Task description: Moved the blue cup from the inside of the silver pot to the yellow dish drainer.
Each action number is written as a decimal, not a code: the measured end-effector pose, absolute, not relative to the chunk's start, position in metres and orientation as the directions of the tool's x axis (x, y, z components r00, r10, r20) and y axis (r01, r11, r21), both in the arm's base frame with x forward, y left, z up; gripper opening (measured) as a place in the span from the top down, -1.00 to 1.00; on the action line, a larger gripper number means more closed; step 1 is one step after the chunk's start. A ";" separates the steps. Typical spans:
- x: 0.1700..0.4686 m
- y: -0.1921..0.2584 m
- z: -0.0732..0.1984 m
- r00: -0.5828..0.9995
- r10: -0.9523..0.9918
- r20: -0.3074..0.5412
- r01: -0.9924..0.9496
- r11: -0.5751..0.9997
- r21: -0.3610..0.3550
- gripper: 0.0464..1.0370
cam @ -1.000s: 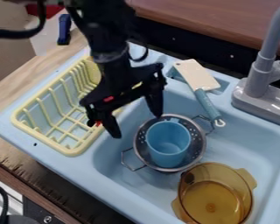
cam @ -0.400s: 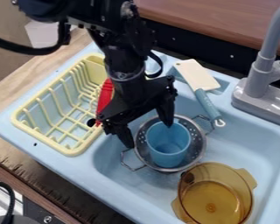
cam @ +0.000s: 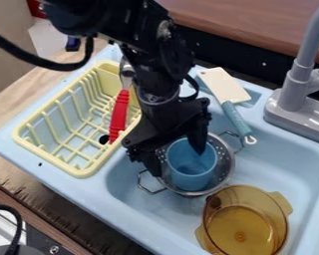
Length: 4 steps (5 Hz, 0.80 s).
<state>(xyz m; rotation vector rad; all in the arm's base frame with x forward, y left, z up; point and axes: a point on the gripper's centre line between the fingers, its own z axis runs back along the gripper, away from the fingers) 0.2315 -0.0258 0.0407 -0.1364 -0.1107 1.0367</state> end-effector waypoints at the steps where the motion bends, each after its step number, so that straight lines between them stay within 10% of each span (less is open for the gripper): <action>1: 0.231 -0.027 0.039 0.515 0.856 0.033 -0.843 0.513 -0.164 -0.83; 2: 0.232 -0.027 0.032 0.518 0.854 0.039 -0.844 0.519 -0.134 -0.76; 4: 0.234 -0.029 0.033 0.523 0.851 0.045 -0.842 0.524 -0.129 0.41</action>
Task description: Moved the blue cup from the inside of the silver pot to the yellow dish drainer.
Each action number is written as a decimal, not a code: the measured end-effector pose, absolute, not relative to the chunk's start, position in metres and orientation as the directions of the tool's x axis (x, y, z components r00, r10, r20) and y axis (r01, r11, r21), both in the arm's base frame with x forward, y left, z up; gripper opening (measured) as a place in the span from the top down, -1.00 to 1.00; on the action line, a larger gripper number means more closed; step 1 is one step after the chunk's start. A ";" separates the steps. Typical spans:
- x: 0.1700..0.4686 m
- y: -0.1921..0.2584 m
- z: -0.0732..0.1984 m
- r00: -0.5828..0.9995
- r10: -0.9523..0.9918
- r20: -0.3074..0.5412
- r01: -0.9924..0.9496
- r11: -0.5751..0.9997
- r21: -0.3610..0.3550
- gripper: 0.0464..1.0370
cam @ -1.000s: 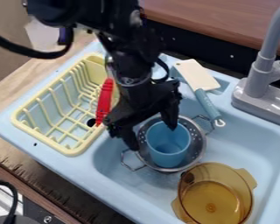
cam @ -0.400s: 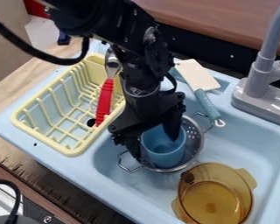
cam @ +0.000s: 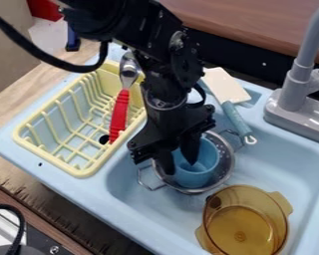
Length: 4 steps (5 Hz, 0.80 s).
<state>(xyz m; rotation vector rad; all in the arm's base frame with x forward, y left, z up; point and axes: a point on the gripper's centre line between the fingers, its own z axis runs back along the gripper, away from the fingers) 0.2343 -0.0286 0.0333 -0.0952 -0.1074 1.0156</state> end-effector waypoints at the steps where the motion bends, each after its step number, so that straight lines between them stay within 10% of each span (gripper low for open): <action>1: 0.237 -0.029 0.037 0.525 0.850 0.035 -0.842 0.525 -0.124 0.78; 4: 0.233 -0.022 0.070 0.537 0.844 -0.005 -0.832 0.529 -0.166 0.98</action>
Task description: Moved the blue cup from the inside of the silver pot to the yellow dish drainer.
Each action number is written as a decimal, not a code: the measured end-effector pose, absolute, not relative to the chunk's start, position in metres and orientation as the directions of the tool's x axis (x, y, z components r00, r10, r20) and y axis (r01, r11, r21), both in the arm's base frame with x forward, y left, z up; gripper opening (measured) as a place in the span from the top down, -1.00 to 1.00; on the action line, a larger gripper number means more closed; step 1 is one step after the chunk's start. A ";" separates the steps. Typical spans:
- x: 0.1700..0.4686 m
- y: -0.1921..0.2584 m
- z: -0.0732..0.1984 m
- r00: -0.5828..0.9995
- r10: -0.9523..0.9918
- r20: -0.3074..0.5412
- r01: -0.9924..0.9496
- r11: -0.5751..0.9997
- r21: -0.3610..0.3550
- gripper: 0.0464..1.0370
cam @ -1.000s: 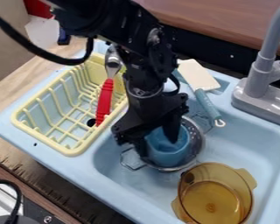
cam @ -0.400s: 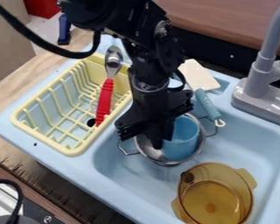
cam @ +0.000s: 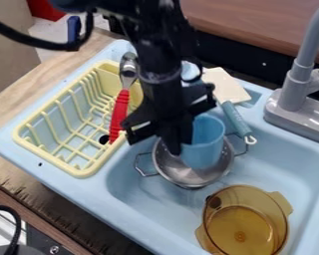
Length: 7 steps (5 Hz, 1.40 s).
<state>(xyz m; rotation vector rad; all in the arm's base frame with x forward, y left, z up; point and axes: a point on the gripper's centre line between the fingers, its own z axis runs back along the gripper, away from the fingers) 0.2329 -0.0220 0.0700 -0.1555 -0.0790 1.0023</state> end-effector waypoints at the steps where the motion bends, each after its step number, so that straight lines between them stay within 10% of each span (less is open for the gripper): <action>1: 0.228 -0.016 0.085 0.561 0.828 0.000 -0.813 0.551 -0.187 0.98; 4: 0.203 0.051 0.108 0.553 0.833 0.012 -0.829 0.551 -0.096 0.98; 7: 0.199 0.119 0.096 0.491 0.870 0.049 -0.856 0.493 -0.157 0.98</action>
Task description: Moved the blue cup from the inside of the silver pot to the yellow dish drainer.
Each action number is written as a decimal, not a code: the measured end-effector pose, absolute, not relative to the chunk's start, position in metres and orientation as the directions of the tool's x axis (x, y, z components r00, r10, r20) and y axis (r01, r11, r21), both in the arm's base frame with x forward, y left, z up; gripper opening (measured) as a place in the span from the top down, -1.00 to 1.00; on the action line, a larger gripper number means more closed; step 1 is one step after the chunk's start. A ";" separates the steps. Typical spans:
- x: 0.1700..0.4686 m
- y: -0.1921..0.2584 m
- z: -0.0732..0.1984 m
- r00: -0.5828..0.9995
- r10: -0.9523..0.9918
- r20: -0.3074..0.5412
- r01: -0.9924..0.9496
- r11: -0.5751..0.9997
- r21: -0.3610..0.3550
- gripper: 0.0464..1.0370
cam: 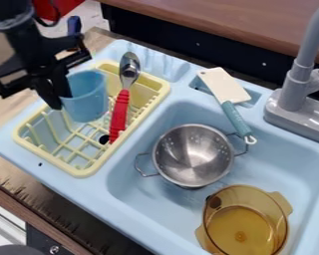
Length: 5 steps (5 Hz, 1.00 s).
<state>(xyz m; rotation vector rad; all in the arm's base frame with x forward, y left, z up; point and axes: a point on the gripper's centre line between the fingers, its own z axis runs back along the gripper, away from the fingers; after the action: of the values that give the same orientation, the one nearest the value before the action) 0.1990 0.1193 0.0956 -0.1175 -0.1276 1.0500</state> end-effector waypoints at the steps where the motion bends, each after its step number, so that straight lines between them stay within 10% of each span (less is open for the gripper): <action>1: 0.204 0.133 0.085 0.457 0.885 0.093 -0.874 0.466 -0.137 0.98; 5: 0.189 0.135 0.058 0.500 0.857 0.125 -0.860 0.508 -0.047 0.98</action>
<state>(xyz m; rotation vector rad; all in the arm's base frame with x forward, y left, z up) 0.1886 0.1354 0.0583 0.0227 -0.1381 1.0381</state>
